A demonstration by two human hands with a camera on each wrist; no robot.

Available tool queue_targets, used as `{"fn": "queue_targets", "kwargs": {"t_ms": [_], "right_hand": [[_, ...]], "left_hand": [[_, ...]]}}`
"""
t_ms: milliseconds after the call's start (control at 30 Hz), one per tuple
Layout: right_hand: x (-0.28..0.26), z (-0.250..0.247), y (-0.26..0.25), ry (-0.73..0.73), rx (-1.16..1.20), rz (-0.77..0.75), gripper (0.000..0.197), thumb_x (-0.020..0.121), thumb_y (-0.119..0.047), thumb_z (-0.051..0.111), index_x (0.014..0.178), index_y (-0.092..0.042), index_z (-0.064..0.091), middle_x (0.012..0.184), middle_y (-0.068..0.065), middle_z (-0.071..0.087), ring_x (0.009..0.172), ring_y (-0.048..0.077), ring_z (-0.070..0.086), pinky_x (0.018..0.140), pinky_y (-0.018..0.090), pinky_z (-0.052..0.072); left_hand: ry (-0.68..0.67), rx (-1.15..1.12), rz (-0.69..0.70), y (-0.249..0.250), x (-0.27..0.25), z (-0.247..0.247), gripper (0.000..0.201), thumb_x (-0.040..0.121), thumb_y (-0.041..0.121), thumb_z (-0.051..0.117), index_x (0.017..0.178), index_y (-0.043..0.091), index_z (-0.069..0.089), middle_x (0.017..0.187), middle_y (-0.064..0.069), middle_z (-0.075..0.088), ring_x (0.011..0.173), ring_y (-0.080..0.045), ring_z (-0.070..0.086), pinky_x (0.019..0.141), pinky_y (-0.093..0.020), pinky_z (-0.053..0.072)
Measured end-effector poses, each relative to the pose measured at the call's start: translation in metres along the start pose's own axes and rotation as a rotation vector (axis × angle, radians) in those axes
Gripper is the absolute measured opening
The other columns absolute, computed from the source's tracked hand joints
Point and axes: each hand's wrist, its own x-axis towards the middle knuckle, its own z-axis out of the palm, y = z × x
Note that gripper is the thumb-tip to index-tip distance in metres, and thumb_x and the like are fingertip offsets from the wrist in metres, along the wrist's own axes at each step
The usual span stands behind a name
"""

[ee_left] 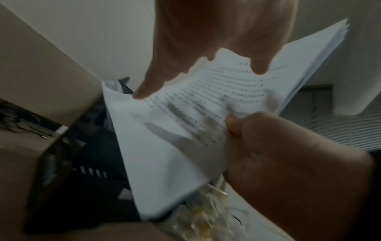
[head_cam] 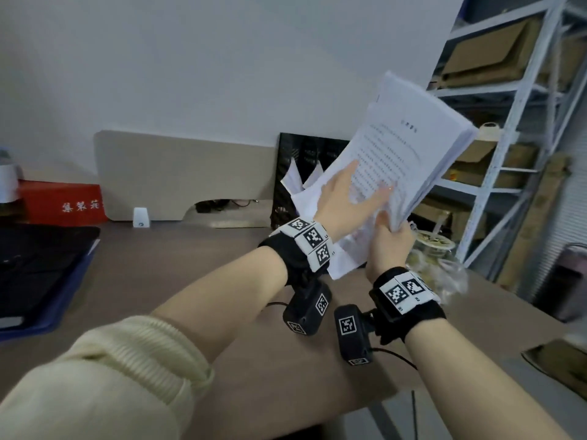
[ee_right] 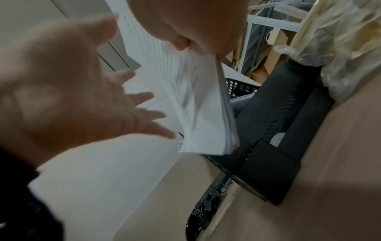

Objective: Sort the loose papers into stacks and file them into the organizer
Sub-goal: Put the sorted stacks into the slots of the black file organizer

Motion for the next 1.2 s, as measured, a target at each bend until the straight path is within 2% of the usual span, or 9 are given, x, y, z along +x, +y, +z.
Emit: {"fn": "queue_targets", "kwargs": {"t_ms": [200, 300, 400, 500, 633, 700, 900, 1100, 1200], "right_hand": [[0.013, -0.02, -0.011, 0.043, 0.137, -0.009, 0.018, 0.091, -0.037, 0.062, 0.107, -0.032, 0.065, 0.104, -0.006, 0.071, 0.099, 0.016, 0.069, 0.085, 0.041, 0.056], [0.033, -0.027, -0.018, 0.103, 0.096, -0.054, 0.032, 0.098, -0.027, 0.052, 0.126, -0.014, 0.06, 0.107, -0.001, 0.068, 0.089, 0.003, 0.067, 0.071, 0.02, 0.057], [0.049, -0.029, -0.024, 0.11, 0.043, -0.073, 0.031, 0.098, -0.02, 0.053, 0.124, -0.008, 0.062, 0.097, -0.001, 0.07, 0.084, 0.004, 0.068, 0.062, 0.02, 0.058], [0.08, -0.027, -0.021, 0.106, -0.021, -0.093, 0.032, 0.097, -0.004, 0.049, 0.128, -0.006, 0.059, 0.102, 0.004, 0.068, 0.087, 0.012, 0.067, 0.055, 0.016, 0.055], [0.127, -0.025, -0.003, 0.097, -0.175, -0.187, 0.033, 0.097, -0.004, 0.048, 0.126, -0.011, 0.062, 0.112, 0.005, 0.069, 0.1, 0.016, 0.067, 0.075, 0.026, 0.059], [0.153, -0.022, 0.009, 0.084, -0.222, -0.19, 0.035, 0.096, -0.007, 0.05, 0.126, -0.016, 0.063, 0.112, 0.0, 0.069, 0.101, 0.013, 0.066, 0.079, 0.025, 0.058], [0.218, -0.008, 0.042, 0.035, -0.36, -0.197, 0.042, 0.088, -0.001, 0.051, 0.125, -0.016, 0.064, 0.108, 0.006, 0.07, 0.104, 0.022, 0.065, 0.094, 0.045, 0.052], [0.262, 0.009, 0.064, -0.022, -0.445, -0.244, 0.04, 0.085, 0.0, 0.05, 0.122, -0.007, 0.064, 0.105, 0.013, 0.069, 0.096, 0.024, 0.064, 0.09, 0.04, 0.052], [0.276, 0.011, 0.072, -0.071, -0.473, -0.285, 0.033, 0.088, 0.0, 0.051, 0.117, -0.002, 0.065, 0.095, 0.007, 0.066, 0.079, 0.007, 0.059, 0.077, 0.022, 0.048]], "left_hand": [[-0.336, -0.073, -0.071, 0.008, 0.003, 0.055, 0.098, 0.07, 0.084, 0.051, 0.151, 0.039, 0.019, 0.162, 0.003, 0.014, 0.15, -0.023, 0.009, 0.118, -0.057, 0.016], [-0.406, -0.191, -0.12, 0.013, 0.018, 0.068, 0.117, 0.049, 0.094, 0.051, 0.15, 0.044, 0.019, 0.162, 0.005, 0.014, 0.15, -0.019, 0.011, 0.12, -0.052, 0.014], [-0.439, -0.279, -0.131, 0.02, 0.032, 0.071, 0.089, 0.077, 0.07, 0.053, 0.153, 0.036, 0.02, 0.161, 0.002, 0.021, 0.147, -0.018, 0.02, 0.118, -0.038, 0.017], [-0.446, -0.342, -0.129, 0.016, 0.06, 0.082, 0.087, 0.076, 0.061, 0.049, 0.153, 0.032, 0.022, 0.157, 0.003, 0.03, 0.142, -0.014, 0.029, 0.104, -0.026, 0.023], [-0.45, -0.391, -0.185, 0.013, 0.094, 0.091, 0.066, 0.094, 0.054, 0.04, 0.153, 0.032, 0.02, 0.158, 0.003, 0.029, 0.142, -0.017, 0.031, 0.109, -0.037, 0.027], [-0.429, -0.393, -0.167, 0.009, 0.113, 0.096, 0.083, 0.079, 0.066, 0.039, 0.153, 0.033, 0.02, 0.159, 0.003, 0.028, 0.142, -0.018, 0.032, 0.112, -0.044, 0.026], [-0.326, -0.486, -0.132, -0.021, 0.168, 0.113, 0.112, 0.052, 0.082, 0.041, 0.151, 0.032, 0.03, 0.154, 0.004, 0.037, 0.123, -0.004, 0.038, 0.102, -0.026, 0.023], [-0.193, -0.487, -0.221, -0.062, 0.215, 0.139, 0.117, 0.047, 0.097, 0.046, 0.145, 0.033, 0.04, 0.145, -0.002, 0.048, 0.132, -0.019, 0.045, 0.114, -0.038, 0.028], [-0.18, -0.489, -0.208, -0.06, 0.22, 0.128, 0.085, 0.078, 0.081, 0.037, 0.147, 0.032, 0.036, 0.147, -0.001, 0.045, 0.133, -0.02, 0.043, 0.104, -0.031, 0.028]]}}
